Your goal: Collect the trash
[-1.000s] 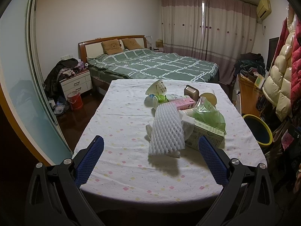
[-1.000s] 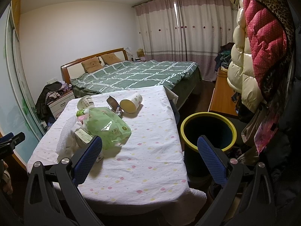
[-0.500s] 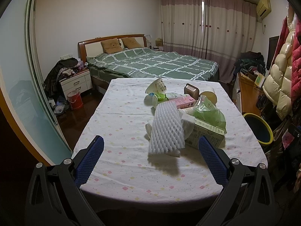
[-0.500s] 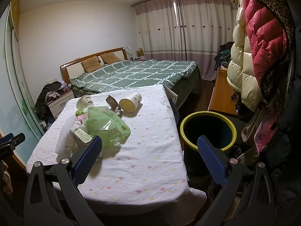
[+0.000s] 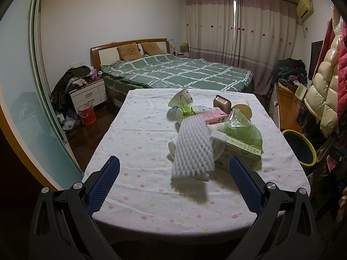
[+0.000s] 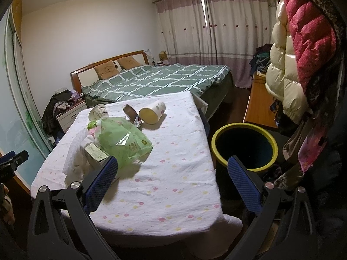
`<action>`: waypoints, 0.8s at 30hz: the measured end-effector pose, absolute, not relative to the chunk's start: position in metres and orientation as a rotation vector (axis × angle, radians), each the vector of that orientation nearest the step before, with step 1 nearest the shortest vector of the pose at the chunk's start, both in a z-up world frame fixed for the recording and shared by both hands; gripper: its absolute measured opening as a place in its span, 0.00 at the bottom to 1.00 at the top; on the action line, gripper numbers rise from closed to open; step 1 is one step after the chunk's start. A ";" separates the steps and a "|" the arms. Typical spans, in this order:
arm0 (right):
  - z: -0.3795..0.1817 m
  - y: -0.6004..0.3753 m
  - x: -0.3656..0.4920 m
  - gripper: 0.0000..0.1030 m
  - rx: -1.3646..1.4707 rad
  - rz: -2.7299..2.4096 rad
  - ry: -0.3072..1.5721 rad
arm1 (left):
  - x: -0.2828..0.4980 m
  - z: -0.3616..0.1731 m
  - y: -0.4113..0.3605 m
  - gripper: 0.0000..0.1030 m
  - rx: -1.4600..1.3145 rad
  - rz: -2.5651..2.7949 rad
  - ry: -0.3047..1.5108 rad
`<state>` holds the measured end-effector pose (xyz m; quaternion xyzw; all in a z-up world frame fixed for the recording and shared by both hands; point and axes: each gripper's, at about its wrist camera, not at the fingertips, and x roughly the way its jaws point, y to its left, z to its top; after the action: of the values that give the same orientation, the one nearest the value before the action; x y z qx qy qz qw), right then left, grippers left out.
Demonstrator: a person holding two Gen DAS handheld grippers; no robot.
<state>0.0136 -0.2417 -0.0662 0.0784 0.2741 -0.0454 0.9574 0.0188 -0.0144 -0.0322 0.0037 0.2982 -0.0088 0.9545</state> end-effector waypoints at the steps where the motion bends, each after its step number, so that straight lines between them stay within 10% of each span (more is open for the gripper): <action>1: -0.068 -0.240 0.016 0.94 0.156 -0.087 0.562 | 0.021 -0.033 -0.014 0.96 0.008 -0.018 0.608; 24: -0.088 -0.141 0.162 0.80 0.010 0.180 0.672 | 0.048 -0.044 -0.007 0.96 0.013 -0.003 0.632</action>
<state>0.1624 -0.1408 -0.0885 0.0047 0.3294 0.0880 0.9401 0.0482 -0.0072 -0.0438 0.0063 0.3108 -0.0014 0.9505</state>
